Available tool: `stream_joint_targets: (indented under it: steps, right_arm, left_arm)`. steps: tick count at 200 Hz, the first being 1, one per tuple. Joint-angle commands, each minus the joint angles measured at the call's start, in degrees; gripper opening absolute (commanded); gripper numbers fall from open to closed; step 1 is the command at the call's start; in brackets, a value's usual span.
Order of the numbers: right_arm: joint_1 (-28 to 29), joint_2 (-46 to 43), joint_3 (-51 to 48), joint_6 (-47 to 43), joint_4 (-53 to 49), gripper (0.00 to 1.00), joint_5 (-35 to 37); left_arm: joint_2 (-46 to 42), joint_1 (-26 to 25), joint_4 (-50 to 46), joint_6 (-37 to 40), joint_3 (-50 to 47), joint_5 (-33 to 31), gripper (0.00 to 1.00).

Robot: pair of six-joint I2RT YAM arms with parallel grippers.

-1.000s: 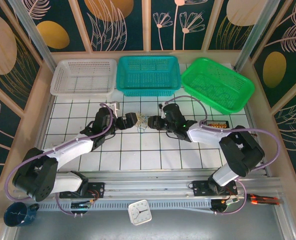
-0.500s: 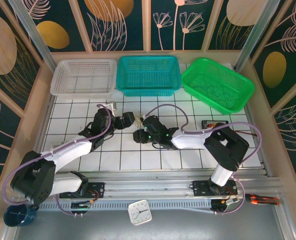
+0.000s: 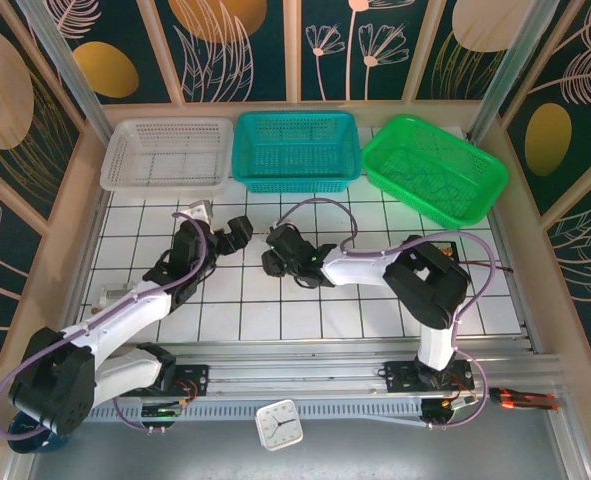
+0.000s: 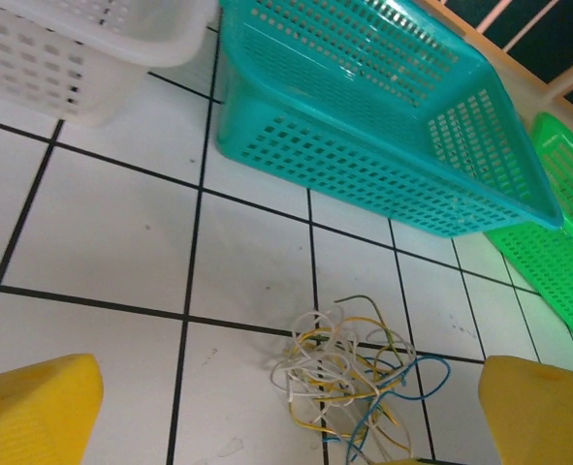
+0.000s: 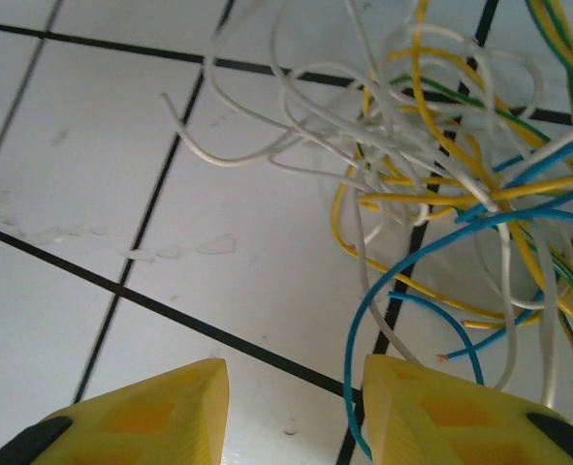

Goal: Untangle the cables

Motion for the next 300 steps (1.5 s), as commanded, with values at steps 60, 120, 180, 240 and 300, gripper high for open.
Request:
stream_joint_targets:
  steps: [60,120,180,240,300]
  right_arm:
    - [0.4,2.86,2.21,-1.6,-2.43,0.36,6.63]
    - [0.39,2.24,2.1,-2.36,-2.85,0.0,8.15]
    - [0.01,-11.74,-0.11,-2.17,-2.72,0.0,0.37]
    - [-4.52,-24.48,-2.55,0.89,0.06,0.0,-10.28]
    - [-7.61,-31.58,-2.89,2.63,0.73,0.0,-16.41]
  left_arm:
    - [-2.08,0.7,4.48,-6.56,-3.92,-1.99,0.99]
    - [-2.18,0.7,4.87,-4.71,-3.52,-1.02,0.99]
    - [-1.44,0.7,5.62,-1.29,-1.98,2.35,0.99]
    - [-1.11,0.7,9.18,0.97,-2.69,7.32,0.99]
    - [0.45,0.7,11.38,1.76,-3.03,11.47,0.99]
